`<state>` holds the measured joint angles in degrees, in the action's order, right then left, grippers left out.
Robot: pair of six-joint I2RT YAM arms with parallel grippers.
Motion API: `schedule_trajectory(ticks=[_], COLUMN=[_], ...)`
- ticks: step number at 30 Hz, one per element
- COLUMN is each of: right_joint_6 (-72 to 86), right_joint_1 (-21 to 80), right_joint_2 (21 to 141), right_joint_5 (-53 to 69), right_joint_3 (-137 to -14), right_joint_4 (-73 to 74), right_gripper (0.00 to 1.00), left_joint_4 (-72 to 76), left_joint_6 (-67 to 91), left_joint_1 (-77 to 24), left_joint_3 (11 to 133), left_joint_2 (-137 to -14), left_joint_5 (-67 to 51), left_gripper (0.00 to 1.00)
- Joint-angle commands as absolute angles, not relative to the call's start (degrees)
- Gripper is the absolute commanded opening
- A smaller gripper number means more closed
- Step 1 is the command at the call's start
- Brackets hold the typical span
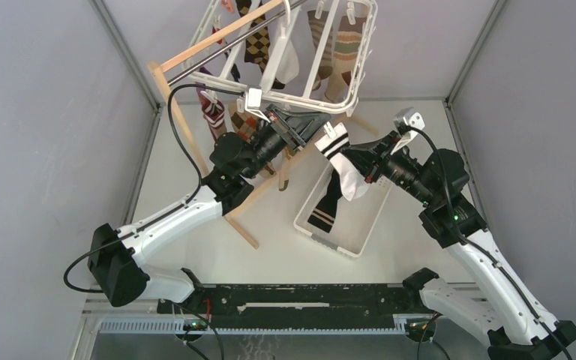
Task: Clip the socks to the hanger
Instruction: Clamp the sock onto the hanger.
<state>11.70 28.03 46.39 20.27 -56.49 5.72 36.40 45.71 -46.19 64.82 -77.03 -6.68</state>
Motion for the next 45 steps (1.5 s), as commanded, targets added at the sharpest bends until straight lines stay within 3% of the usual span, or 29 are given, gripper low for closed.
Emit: schedule_trajectory(ticks=[1,27,33,40,45], right_joint_6=[11.23,11.27,11.59,11.78,11.71], right_joint_1=[27.15,25.99,25.94,25.96,25.97], right_joint_2=[47.46,48.69,48.48,48.92,49.56], right_joint_5=[21.47,23.95,24.63,24.96,24.22], right_joint_3=[-59.2,-62.43,-62.49,-62.45,-62.45], right_joint_4=[1.71,1.02,1.03,0.54,0.53], right_gripper=[0.0,0.0,0.0,0.0,0.0], left_joint_4=[37.17,36.74,36.74,36.74,36.74], left_joint_6=[46.58,45.88,46.4,46.24,45.84], left_joint_1=[-46.06,-46.07,-46.08,-46.06,-46.08], left_joint_3=[63.73,63.37,63.63,63.63,63.24], left_joint_2=[-76.62,-76.45,-76.86,-76.73,-76.38], left_joint_5=[-8.37,-6.85,-6.7,-6.82,-6.62], left_gripper=[0.0,0.01,0.24,0.31,0.42])
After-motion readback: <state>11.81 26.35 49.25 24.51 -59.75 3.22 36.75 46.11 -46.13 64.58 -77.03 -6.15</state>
